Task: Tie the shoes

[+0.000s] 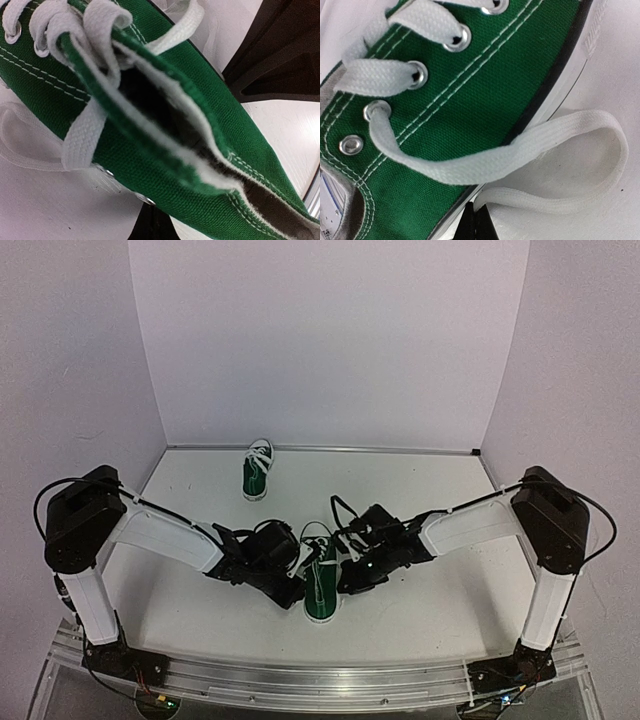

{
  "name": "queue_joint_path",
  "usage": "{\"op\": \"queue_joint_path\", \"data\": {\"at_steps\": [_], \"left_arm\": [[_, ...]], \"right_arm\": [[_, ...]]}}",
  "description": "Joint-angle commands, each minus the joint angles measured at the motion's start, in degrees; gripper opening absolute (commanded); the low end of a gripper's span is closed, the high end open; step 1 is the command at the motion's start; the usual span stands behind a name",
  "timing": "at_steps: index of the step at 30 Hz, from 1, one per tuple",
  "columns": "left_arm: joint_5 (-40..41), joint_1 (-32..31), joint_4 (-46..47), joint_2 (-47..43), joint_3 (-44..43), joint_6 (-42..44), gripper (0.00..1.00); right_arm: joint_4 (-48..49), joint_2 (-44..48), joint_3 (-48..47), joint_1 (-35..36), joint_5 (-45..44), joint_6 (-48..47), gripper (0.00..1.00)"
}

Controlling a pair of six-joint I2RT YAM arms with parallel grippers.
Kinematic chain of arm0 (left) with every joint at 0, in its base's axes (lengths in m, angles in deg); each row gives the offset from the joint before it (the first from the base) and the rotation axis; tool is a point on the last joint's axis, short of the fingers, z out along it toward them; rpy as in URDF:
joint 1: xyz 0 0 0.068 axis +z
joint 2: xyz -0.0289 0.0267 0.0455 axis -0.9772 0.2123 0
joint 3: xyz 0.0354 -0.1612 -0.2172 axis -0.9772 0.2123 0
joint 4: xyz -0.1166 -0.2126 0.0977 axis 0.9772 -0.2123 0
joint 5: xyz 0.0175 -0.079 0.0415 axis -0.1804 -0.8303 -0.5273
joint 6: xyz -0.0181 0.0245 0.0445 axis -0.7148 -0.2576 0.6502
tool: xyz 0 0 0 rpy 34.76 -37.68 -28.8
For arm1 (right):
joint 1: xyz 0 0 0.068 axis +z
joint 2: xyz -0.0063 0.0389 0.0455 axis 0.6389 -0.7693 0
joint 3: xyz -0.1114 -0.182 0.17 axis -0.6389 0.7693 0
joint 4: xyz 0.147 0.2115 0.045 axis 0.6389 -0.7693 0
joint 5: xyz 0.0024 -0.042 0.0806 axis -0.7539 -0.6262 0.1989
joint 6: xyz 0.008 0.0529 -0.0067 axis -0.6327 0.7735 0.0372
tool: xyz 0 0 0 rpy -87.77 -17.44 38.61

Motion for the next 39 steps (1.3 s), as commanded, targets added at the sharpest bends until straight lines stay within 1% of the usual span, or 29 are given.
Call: {"op": "queue_joint_path", "data": {"at_steps": [1,4,8,13,17,20,25,28,31,39], "left_arm": [[-2.5,-2.0,0.3,-3.1,0.1,0.1,0.00],[-0.3,-2.0,-0.6,-6.8,2.0,-0.8,0.00],[7.5,-0.5,-4.8,-15.1,3.9,-4.0,0.00],[10.7,8.8,-9.2,-27.0,6.2,-8.7,0.00],[15.9,13.8,-14.0,-34.0,6.7,-9.6,0.00],[19.9,15.7,-17.8,-36.8,6.9,-11.0,0.00],[25.5,19.7,-22.8,-41.5,9.0,-14.7,0.00],[26.3,22.7,-24.3,-44.3,10.8,-16.1,0.00],[26.6,25.2,-25.2,-45.7,11.8,-16.4,0.00],[26.3,27.5,-25.0,-45.6,12.8,-16.3,0.00]], "right_arm": [[0.1,1.3,1.4,5.9,3.5,2.1,0.00],[0.0,4.4,3.2,6.4,2.4,3.4,0.00],[-4.1,11.1,5.4,5.2,-4.6,3.8,0.00],[-7.0,22.2,10.8,-2.9,-9.1,6.4,0.00],[-9.9,30.0,13.7,-9.2,-12.7,7.6,0.00],[-13.1,33.3,14.4,-11.4,-15.2,8.0,0.00],[-16.5,37.7,16.2,-13.2,-19.5,9.9,0.00],[-17.6,39.7,17.5,-13.9,-20.7,11.2,0.00],[-17.8,39.6,18.6,-14.1,-20.8,11.4,0.00],[-17.9,38.6,20.4,-14.4,-22.1,11.8,0.00]]}}
